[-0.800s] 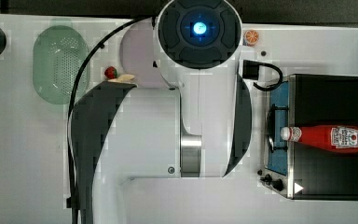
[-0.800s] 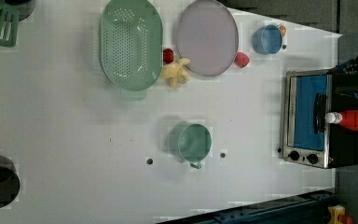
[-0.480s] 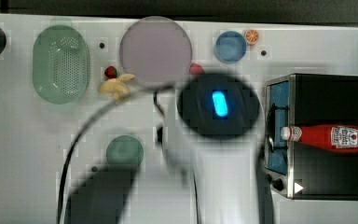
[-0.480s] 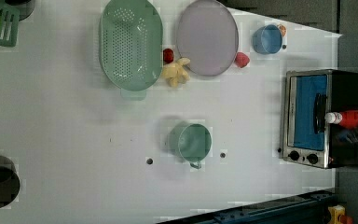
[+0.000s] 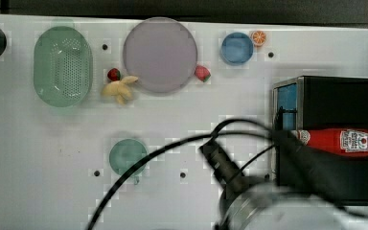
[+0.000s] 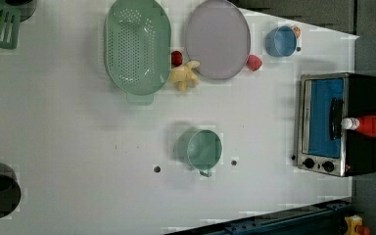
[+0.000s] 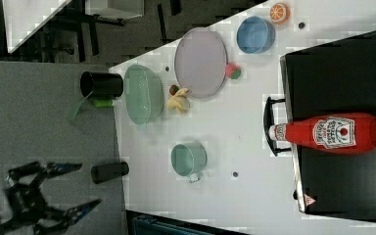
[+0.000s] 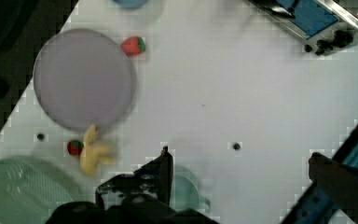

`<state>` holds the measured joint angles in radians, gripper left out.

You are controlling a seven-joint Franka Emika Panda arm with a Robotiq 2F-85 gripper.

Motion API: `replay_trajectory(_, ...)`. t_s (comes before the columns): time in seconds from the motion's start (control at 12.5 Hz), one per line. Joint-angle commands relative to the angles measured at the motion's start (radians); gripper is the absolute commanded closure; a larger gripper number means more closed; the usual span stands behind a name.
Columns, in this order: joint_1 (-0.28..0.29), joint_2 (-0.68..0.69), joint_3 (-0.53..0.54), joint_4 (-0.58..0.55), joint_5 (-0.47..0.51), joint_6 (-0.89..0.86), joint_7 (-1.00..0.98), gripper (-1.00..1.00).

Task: Pick Ketchup from oven and place it on table.

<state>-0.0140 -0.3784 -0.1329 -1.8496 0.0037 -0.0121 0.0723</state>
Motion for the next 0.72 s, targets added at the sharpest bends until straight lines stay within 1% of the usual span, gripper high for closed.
replay_trajectory(0.08, -0.031, 0.166, -0.142, -0.038, 0.009, 0.107, -0.017, -1.00)
replay_trajectory(0.4, -0.042, 0.281, -0.281, -0.038, 0.009, 0.255, -0.017, -1.00)
replay_trajectory(0.72, -0.054, 0.416, -0.398, -0.037, 0.009, 0.462, -0.017, -1.00)
